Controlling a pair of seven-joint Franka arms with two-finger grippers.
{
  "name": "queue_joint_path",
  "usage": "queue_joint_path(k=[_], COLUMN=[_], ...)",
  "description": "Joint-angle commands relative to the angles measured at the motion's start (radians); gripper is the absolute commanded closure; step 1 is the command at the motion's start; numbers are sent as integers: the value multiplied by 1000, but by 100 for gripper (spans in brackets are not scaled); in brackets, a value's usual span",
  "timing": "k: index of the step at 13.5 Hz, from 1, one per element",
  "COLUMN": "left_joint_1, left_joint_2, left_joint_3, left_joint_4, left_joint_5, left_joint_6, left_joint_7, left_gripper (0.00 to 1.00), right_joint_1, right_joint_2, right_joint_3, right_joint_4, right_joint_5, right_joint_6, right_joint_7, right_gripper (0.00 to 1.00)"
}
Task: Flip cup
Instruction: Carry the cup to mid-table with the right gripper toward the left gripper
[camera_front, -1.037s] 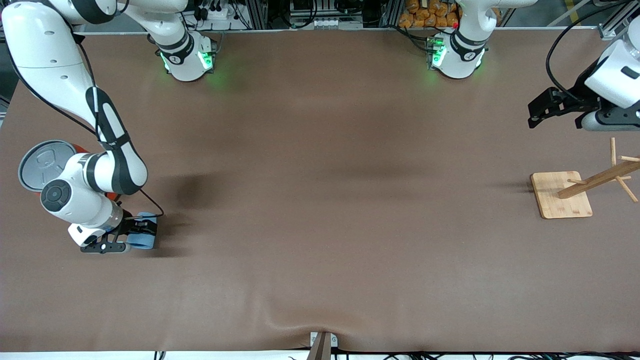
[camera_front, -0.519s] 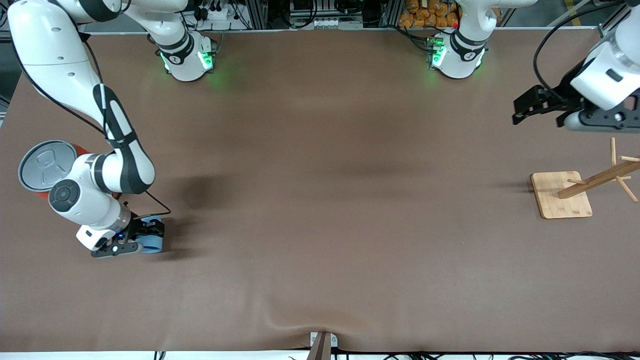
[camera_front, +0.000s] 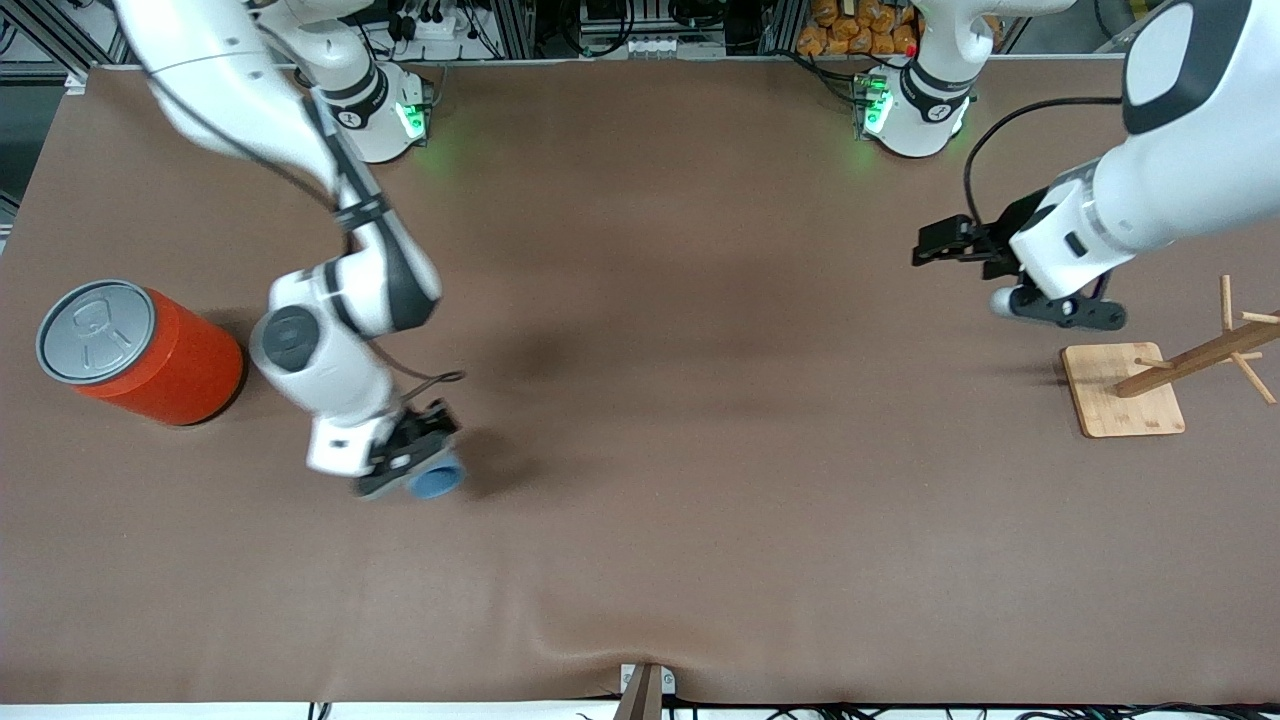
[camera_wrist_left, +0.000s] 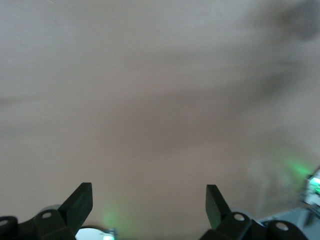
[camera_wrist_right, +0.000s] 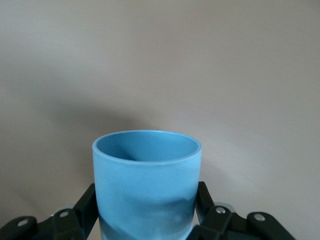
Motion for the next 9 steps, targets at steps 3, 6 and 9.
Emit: queue_joint_path(k=[3,6,9], left_joint_1=[-17,-14,-12], left_joint_2=[65,109,109], left_joint_3=[-14,-27,-27], left_joint_4=[-5,-48,-151], left_joint_5=[-76,-124,-291], left_joint_6=[75,136,224], left_joint_7=[59,78,96], left_gripper=[0,0,0], right_joint_1=[224,315,390], right_joint_2=[20,83,132], right_joint_3=[-20,-19,-20], right_joint_4=[-18,-6,-1], right_joint_5=[-84,-207,-213], right_joint_6=[111,198,246], right_joint_7=[-41,-131,-151], right_gripper=[21,21,20])
